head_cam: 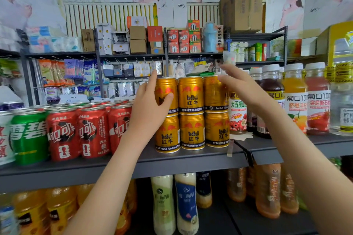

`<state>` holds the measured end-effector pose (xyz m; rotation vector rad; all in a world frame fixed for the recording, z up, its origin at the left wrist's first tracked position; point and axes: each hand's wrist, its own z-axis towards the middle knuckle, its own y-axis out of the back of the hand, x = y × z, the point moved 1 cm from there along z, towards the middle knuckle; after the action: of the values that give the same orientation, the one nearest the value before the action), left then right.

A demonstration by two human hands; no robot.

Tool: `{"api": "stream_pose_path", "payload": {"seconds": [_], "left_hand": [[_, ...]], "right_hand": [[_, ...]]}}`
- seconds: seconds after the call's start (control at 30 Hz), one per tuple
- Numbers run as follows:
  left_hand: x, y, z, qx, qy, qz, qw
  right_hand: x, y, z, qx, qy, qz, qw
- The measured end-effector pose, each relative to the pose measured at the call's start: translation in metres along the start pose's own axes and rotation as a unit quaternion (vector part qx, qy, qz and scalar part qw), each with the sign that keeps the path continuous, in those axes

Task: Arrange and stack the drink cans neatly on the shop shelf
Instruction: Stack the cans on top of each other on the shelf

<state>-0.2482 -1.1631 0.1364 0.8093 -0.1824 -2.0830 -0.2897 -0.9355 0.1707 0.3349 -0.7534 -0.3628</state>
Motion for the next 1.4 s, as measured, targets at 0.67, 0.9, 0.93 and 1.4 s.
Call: {"api": "stream_pose_path", "payload": {"seconds": [0.67,0.9,0.93,1.4], "left_hand": [[-0.019,-0.028,-0.012,-0.047,-0.001,0.036,0.998],[-0.017,-0.031,-0.017,-0.048,0.003,0.001,0.999],[-0.018,-0.032,-0.019,-0.05,0.005,0.001,0.999],[-0.017,-0.034,-0.084,-0.013,0.033,0.092,0.995]], "right_hand": [[-0.036,-0.014,-0.008,0.082,-0.08,0.143,0.983],[-0.035,-0.025,-0.014,0.01,-0.056,0.149,0.987],[-0.034,-0.025,-0.017,0.012,-0.051,0.147,0.988],[-0.038,-0.052,-0.071,-0.069,0.028,-0.074,0.994]]}}
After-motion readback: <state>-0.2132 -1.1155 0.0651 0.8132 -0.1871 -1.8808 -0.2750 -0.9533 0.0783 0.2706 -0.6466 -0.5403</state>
